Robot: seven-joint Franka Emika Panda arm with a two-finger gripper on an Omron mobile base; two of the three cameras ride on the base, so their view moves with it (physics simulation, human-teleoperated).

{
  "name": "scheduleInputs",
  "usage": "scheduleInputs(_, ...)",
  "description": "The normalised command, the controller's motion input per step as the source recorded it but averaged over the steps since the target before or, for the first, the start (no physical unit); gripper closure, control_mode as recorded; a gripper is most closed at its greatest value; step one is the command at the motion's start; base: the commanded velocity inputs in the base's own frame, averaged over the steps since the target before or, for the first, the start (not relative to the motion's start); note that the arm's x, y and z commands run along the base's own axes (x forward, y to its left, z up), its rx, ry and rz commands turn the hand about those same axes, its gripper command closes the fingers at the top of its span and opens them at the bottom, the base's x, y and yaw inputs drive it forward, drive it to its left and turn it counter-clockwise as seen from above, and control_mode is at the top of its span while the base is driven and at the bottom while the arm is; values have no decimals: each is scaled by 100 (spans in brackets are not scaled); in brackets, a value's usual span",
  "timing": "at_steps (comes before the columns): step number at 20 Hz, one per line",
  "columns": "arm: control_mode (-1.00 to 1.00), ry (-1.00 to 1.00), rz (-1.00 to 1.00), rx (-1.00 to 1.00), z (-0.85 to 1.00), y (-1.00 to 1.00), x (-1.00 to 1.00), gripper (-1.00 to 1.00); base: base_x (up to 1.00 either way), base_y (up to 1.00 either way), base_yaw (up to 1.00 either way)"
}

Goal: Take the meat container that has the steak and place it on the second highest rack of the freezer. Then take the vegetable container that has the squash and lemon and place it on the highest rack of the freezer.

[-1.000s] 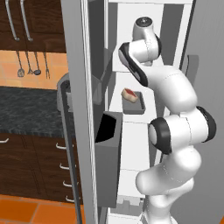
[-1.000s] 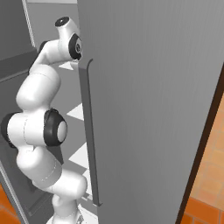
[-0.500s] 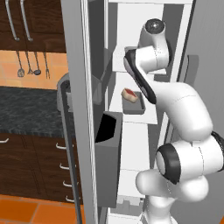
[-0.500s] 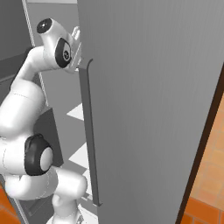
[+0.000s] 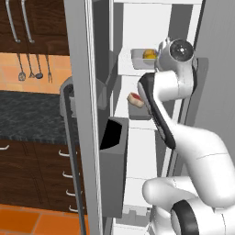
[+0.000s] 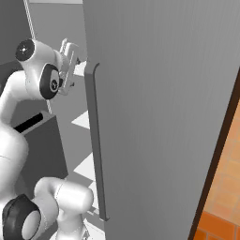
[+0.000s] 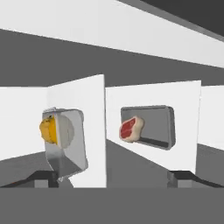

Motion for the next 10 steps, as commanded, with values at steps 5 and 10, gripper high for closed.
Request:
scheduleInputs(5,-100,6,19,0,-20,-2,-100,-100,0,0,0)
scheduleInputs(10,-100,2,9,0,-18,1,-100,-100,0,0,0)
